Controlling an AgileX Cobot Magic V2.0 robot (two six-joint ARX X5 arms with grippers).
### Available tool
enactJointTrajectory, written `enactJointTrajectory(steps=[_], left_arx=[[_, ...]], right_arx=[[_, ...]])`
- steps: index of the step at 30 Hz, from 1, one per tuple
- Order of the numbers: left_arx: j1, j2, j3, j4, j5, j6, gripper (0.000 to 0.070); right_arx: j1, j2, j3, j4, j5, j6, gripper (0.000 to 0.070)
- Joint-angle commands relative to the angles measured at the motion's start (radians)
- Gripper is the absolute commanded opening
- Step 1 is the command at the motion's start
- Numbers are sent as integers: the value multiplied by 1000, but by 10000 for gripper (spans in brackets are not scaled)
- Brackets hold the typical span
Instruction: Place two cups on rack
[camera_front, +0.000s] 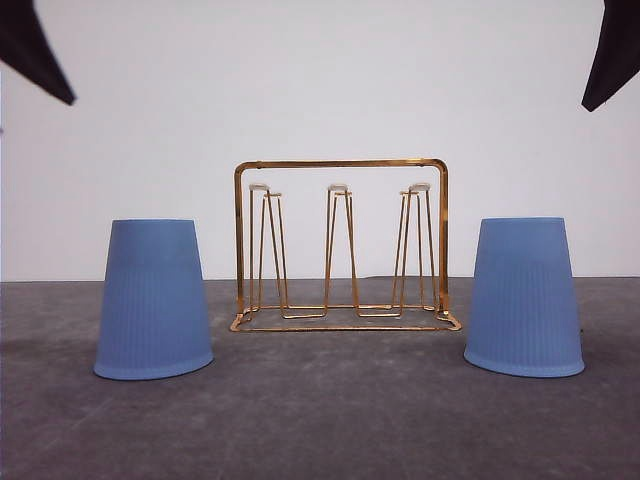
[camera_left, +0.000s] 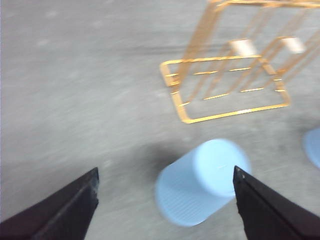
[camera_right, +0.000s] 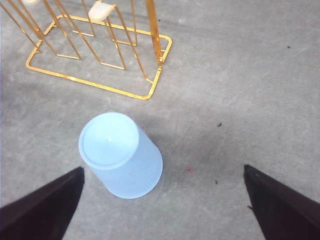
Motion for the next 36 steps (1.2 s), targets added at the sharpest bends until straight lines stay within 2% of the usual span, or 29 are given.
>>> enactJointTrajectory(steps=[1,6,9,12,17,24,26,28,30,36], left_arx=[[-30,27,21,27,4,-15,516],[-136,121,21,107,-7,-29,529],[-190,186,21,155,-84,-29,607],[-225,249,21,186,-105,-29,630],[-253,344,21,202,-149,-27,630],[-266,427,21,235,-157,-30,620],[-266,434,21,232,-157,-30,524],[-266,435,21,228,-158,-31,387],[-266,435,21,225,-158,-33,316],[-266,434,54,208,-155,-33,305]], right_arx=[[5,9,19,8,-3,-7,651],[5,9,19,7,-3,-7,650],[5,9,19,7,-3,-7,650],[5,9,19,7,-3,-7,650],[5,9,19,7,-3,-7,650],[5,9,19,7,-3,-7,650],[5,9,19,7,-3,-7,650],[5,9,19,7,-3,-7,650],[5,9,19,7,-3,-7,650],[5,9,19,7,-3,-7,650]])
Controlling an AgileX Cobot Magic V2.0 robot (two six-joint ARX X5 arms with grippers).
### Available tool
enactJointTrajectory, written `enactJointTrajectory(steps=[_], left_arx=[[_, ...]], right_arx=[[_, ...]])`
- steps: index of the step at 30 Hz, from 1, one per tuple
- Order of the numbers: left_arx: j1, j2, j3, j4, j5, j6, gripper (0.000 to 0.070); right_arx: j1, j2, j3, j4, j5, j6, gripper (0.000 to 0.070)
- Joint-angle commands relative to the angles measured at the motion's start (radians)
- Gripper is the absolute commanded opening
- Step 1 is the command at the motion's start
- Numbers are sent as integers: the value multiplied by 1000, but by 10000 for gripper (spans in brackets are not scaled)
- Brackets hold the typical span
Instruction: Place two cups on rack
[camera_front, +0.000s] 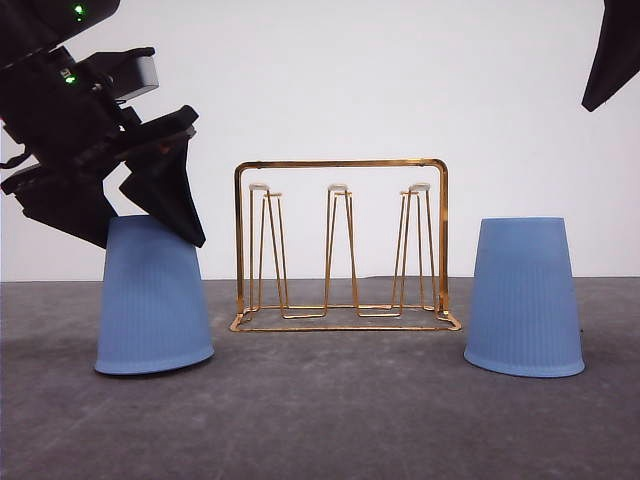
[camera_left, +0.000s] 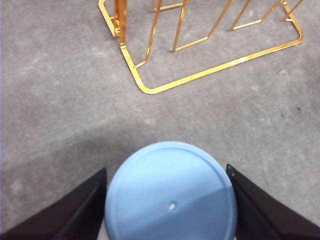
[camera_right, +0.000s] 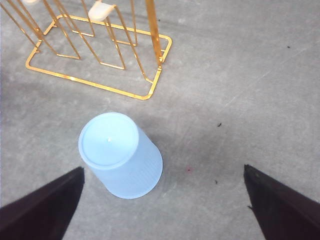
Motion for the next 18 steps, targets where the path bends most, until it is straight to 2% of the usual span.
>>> enactJointTrajectory(steps=[1,12,18], left_arx=[[-6,13,46,6,7,-3,305],[-10,13,417,-151,9,60,310],[-15,20,483,-108,1,106,312]], right_arx=[[5,9,19,7,-3,-7,650],[5,9,19,6,-3,-7,650],[5,9,19,6,-3,-7,650]])
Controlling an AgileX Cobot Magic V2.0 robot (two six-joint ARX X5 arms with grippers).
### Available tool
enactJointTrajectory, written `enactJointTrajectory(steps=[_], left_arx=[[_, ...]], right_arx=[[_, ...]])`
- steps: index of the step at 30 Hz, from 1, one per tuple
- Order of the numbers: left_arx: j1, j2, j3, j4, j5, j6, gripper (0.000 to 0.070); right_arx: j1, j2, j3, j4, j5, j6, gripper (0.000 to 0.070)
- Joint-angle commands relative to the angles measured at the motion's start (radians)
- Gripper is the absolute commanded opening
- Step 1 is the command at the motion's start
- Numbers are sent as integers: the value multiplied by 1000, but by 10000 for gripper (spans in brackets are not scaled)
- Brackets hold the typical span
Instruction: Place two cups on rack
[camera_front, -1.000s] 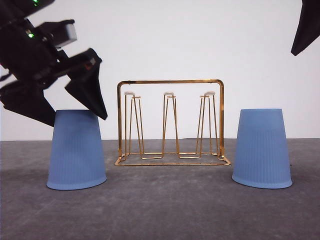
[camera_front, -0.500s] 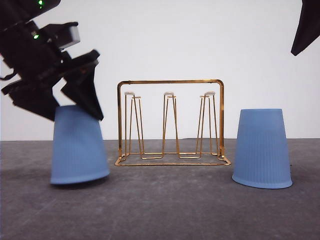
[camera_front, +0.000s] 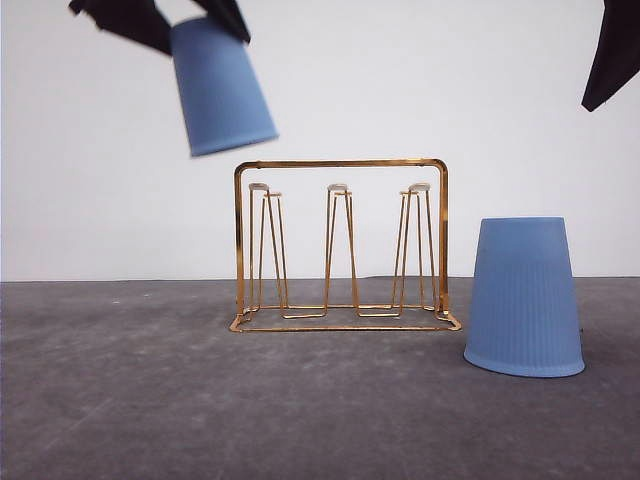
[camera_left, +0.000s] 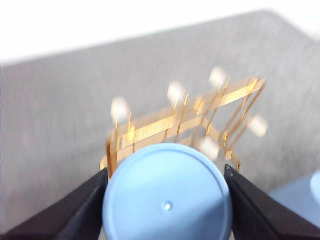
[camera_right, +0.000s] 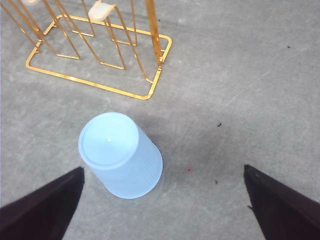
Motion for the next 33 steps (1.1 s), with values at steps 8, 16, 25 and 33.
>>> enactJointTrajectory(steps=[8,16,25,33], left_arx=[[-5,179,15,88,-29,54,313],[-5,326,15,92,-28,66,379],[-3,344,15,105,-28,73,558],[-3,262,21,102,-28,72,557]], right_arx=[[5,9,19,6,-2,-7,650],[5,9,19,5,-3,-8,650],[5,9,19,3,-45,-15,669],[46,91,19,57,-114,-14,699]])
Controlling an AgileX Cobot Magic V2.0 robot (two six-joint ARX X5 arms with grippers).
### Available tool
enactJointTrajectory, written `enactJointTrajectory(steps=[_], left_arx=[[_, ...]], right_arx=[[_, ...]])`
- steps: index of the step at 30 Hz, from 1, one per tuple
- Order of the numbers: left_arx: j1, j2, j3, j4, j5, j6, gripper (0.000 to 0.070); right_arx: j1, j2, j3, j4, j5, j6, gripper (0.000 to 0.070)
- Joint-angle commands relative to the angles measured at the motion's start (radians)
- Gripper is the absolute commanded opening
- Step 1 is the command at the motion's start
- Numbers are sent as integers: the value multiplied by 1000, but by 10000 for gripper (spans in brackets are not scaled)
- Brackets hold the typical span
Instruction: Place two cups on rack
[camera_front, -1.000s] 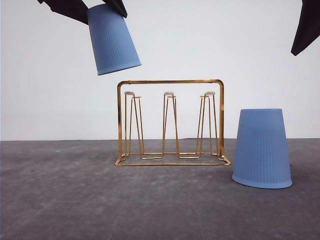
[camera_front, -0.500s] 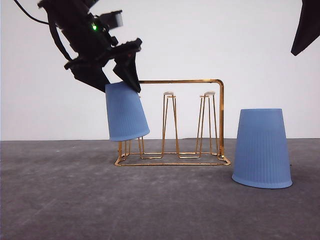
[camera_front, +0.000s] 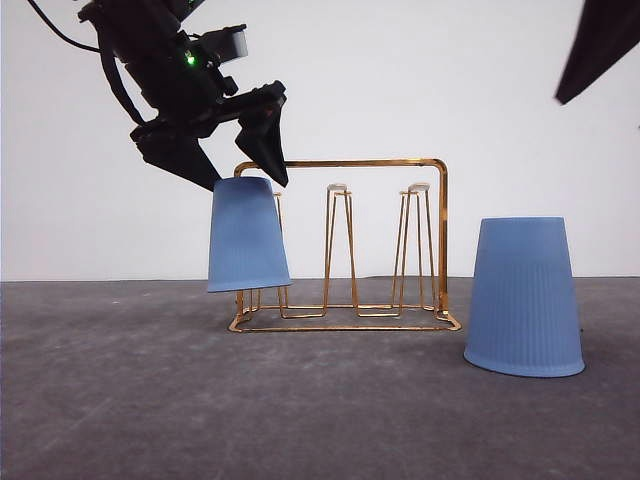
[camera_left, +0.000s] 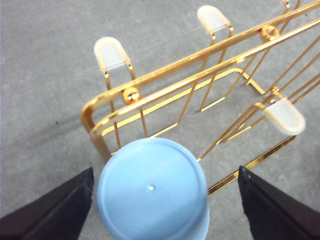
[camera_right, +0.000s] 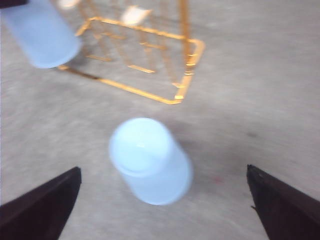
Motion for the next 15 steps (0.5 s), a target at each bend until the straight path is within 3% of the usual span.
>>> enactJointTrajectory(steps=[1,7,15], left_arx=[[-3,-57,21,11,-2,15,556],[44,-218,21,-95,-2,15,556],[250,-316,13,-323,10,19,556]], right_arx=[[16,44,18,20,-7,-10,700],[81,179,18,121,-1,4,700],[134,316,18,220,40,20,700]])
